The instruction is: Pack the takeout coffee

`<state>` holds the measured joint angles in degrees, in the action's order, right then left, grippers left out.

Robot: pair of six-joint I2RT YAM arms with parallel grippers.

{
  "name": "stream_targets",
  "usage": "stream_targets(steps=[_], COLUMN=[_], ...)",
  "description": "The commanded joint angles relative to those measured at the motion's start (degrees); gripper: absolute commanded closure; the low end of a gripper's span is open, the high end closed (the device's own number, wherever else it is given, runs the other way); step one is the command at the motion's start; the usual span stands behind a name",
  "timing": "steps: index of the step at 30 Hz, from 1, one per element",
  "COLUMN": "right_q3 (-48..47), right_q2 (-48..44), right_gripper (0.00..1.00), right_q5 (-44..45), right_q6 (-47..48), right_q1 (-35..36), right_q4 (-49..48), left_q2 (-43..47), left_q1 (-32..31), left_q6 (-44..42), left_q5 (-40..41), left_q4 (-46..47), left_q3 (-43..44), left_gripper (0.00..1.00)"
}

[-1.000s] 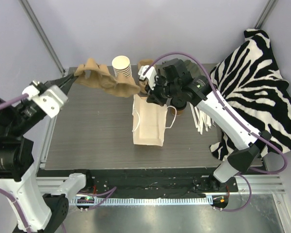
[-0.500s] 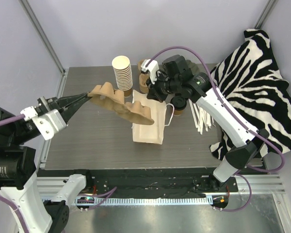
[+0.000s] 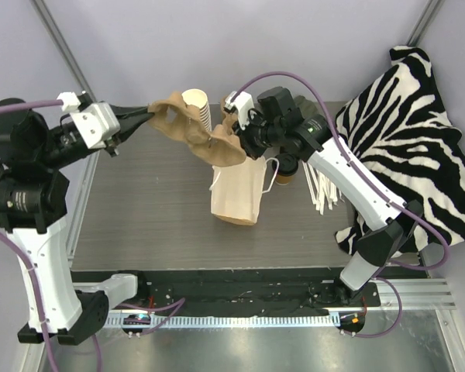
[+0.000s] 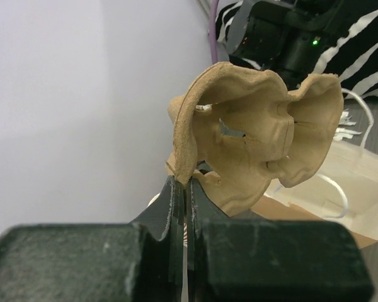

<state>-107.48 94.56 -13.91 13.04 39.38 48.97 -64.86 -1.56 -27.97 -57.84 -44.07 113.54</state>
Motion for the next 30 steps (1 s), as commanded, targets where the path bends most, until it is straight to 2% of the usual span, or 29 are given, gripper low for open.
stream_targets(steps=[1, 4, 7, 10, 12, 16, 18, 21, 30], right_q3=[-0.1, -0.5, -2.0, -3.3, -3.8, -3.8, -3.4, -2.5, 0.0], right_q2=[1.1, 1.5, 1.8, 1.5, 1.3, 0.9, 0.1, -0.6, -2.8], right_gripper=[0.99, 0.99, 0.99, 0.99, 0.99, 0.99, 0.99, 0.99, 0.99], right_q5=[0.9, -0.7, -2.2, -3.2, -3.4, -2.8, -4.1, -5.7, -8.3], right_q6=[-1.8, -2.3, -2.1, -1.1, -0.8, -0.8, 0.1, 1.0, 3.6], right_q1=[-1.5, -3.3, -4.3, -4.3, -4.3, -4.3, -4.4, -4.1, -4.1], right_q4=[-0.5, -0.6, -0.5, 0.3, 0.9, 1.6, 1.7, 1.3, -0.6], left_q2=[-2.7, -5.0, -6.3, -6.9, -6.9, -6.0, -5.3, -4.5, -0.2], left_q1=[-7.8, -16.5, -22.1, -28.3, -31.7, -43.9, -46.0, -46.8, -46.8], left_q6=[-7.7, -11.8, -13.2, -18.5, -23.1, -30.9, -33.3, -34.8, -33.3], left_q5=[9.6, 17.0, 20.6, 25.2, 30.8, 45.2, 49.7, 51.9, 52.7], left_q4=[-3.0, -6.2, -6.1, -7.9, -9.3, -10.5, -10.4, -10.2, -12.0], left_q3=[3.0, 5.1, 5.9, 5.9, 4.9, 1.3, 0.1, -0.1, -1.2], left_gripper=[1.0, 1.0, 1.0, 1.0, 1.0, 1.0, 1.0, 1.0, 1.0])
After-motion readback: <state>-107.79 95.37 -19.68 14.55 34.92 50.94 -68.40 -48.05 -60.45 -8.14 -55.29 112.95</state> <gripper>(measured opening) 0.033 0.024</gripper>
